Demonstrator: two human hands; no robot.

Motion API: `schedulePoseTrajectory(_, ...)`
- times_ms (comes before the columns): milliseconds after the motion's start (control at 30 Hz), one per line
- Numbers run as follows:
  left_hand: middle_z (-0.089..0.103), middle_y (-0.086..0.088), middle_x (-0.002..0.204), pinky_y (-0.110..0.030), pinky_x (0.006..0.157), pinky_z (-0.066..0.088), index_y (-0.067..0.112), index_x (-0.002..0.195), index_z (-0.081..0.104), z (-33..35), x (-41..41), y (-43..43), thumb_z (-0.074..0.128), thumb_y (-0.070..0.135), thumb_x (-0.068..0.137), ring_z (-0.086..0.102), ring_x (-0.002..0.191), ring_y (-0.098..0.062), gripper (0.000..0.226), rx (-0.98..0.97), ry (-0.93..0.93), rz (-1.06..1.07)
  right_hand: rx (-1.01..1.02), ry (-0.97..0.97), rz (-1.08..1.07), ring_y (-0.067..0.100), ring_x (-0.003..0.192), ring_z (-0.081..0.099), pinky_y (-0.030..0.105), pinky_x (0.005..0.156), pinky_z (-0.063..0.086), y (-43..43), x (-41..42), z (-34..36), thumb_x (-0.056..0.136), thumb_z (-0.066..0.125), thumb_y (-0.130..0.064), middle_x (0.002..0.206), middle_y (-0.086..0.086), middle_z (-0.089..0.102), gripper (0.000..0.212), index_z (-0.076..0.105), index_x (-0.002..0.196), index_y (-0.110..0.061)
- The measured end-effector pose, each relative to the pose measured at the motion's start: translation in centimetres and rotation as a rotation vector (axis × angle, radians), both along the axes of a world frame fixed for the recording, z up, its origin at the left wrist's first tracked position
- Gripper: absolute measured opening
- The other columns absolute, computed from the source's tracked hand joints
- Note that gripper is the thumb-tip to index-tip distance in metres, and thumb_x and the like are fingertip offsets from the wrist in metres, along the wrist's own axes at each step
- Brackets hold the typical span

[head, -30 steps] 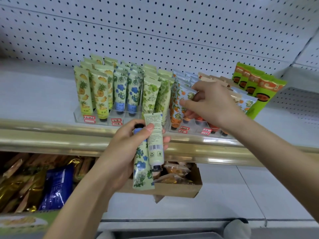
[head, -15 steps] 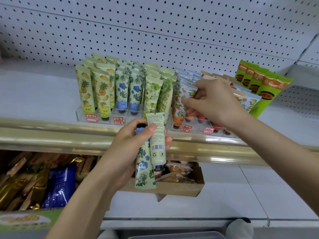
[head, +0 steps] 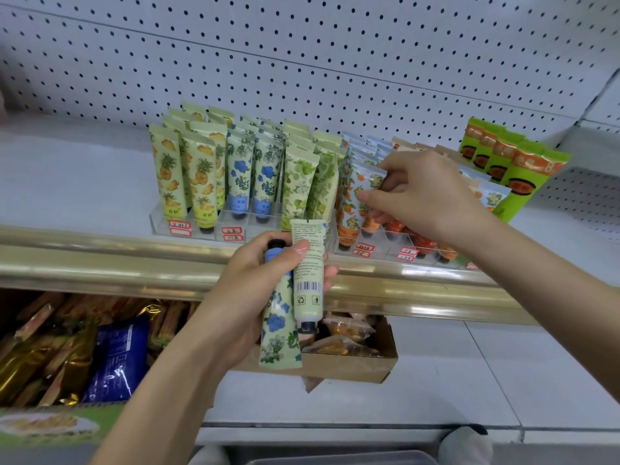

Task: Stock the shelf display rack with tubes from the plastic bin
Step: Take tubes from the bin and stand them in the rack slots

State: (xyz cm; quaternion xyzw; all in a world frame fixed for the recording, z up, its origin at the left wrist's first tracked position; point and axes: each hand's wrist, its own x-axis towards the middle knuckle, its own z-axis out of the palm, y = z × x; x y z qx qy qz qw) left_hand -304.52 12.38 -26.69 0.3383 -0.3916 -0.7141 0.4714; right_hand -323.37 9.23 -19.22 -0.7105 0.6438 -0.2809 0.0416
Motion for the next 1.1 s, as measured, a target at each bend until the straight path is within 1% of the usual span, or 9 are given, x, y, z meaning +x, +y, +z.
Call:
schedulePoseTrajectory(67,0.075,-0.015,0.089,-0.029,0.066,0.060,0.001,0.107,0.059,0.1,0.0,0.1,0.058,0.015,0.088,0.074,0.082,-0.025,0.023,0.008,0.004,-0.007,-0.001,-0.038,-0.020,-0.004,0.060,0.065,0.031,0.073,0.056,0.3,-0.2,0.4,0.083,0.071,-0.026,0.072,0.001,0.072,0.022,0.059,0.094,-0.011)
schedulePoseTrajectory(167,0.075,-0.016,0.087,-0.027,0.064,0.060,-0.001,0.105,0.059,0.2,0.2,0.3,0.063,0.020,0.077,0.074,0.080,-0.024,0.036,0.003,0.010,-0.016,-0.041,-0.107,-0.063,0.004,0.051,0.065,0.017,0.049,0.049,1.5,-0.6,1.7,0.083,0.070,-0.031,0.069,-0.003,0.068,0.023,0.061,0.098,-0.016)
schedulePoseTrajectory(300,0.075,-0.015,0.086,-0.027,0.061,0.059,-0.005,0.104,0.056,0.1,0.4,0.7,0.066,0.021,0.067,0.074,0.076,-0.025,0.046,-0.011,0.014,-0.018,-0.013,-0.224,0.012,0.011,0.043,0.058,0.028,0.045,0.046,3.8,0.1,2.8,0.081,0.071,-0.030,0.058,0.003,0.064,0.013,0.066,0.087,-0.020)
schedulePoseTrajectory(400,0.075,-0.015,0.085,-0.028,0.060,0.059,-0.008,0.103,0.054,-0.2,0.6,1.1,0.069,0.020,0.065,0.074,0.075,-0.025,0.050,-0.038,-0.023,-0.029,0.164,-0.237,0.132,0.011,0.036,0.050,0.022,0.038,0.040,4.9,1.9,1.9,0.081,0.069,-0.032,0.052,0.004,0.061,0.012,0.068,0.085,-0.020)
schedulePoseTrajectory(533,0.074,-0.016,0.084,-0.030,0.062,0.059,-0.009,0.097,0.052,-0.6,1.3,1.6,0.072,0.016,0.063,0.074,0.075,-0.028,0.046,-0.105,-0.084,-0.103,0.420,-0.224,0.220,0.013,0.039,0.049,0.026,0.039,0.042,5.3,4.0,0.6,0.083,0.058,-0.046,0.052,0.000,0.057,0.026,0.064,0.095,-0.024)
schedulePoseTrajectory(733,0.069,-0.022,0.098,-0.051,0.087,0.055,0.005,0.092,0.063,-1.4,3.0,1.8,0.086,0.028,0.059,0.065,0.095,-0.043,0.047,-0.248,-0.308,-0.073,0.494,-0.252,0.237,0.012,0.040,0.055,0.026,0.041,0.045,5.5,6.3,-0.2,0.084,0.062,-0.042,0.049,0.000,0.060,0.029,0.059,0.073,-0.016)
schedulePoseTrajectory(867,0.073,-0.020,0.095,-0.038,0.076,0.059,-0.003,0.106,0.062,-1.4,3.9,2.1,0.078,0.018,0.073,0.071,0.088,-0.029,0.042,-0.127,-0.182,-0.196,0.464,-0.289,0.279,0.013,0.040,0.057,0.024,0.041,0.046,5.5,7.4,0.4,0.082,0.067,-0.033,0.051,0.004,0.062,0.026,0.060,0.076,-0.009)
schedulePoseTrajectory(933,0.074,-0.018,0.090,-0.027,0.067,0.058,0.000,0.098,0.069,-1.1,4.6,2.3,0.066,0.016,0.071,0.073,0.081,-0.025,0.032,-0.078,-0.094,-0.282,0.451,-0.340,0.283,0.014,0.043,0.058,0.023,0.043,0.047,5.3,7.7,1.0,0.084,0.066,-0.021,0.059,0.010,0.064,0.016,0.063,0.079,-0.006)
schedulePoseTrajectory(1100,0.073,-0.020,0.083,-0.027,0.060,0.057,0.002,0.084,0.070,-1.4,6.5,2.4,0.065,0.015,0.068,0.073,0.071,-0.026,0.021,-0.069,-0.054,-0.236,0.481,-0.322,0.358,0.017,0.059,0.067,0.021,0.056,0.054,4.9,8.4,2.1,0.084,0.066,-0.007,0.082,0.020,0.069,0.006,0.068,0.089,-0.010)
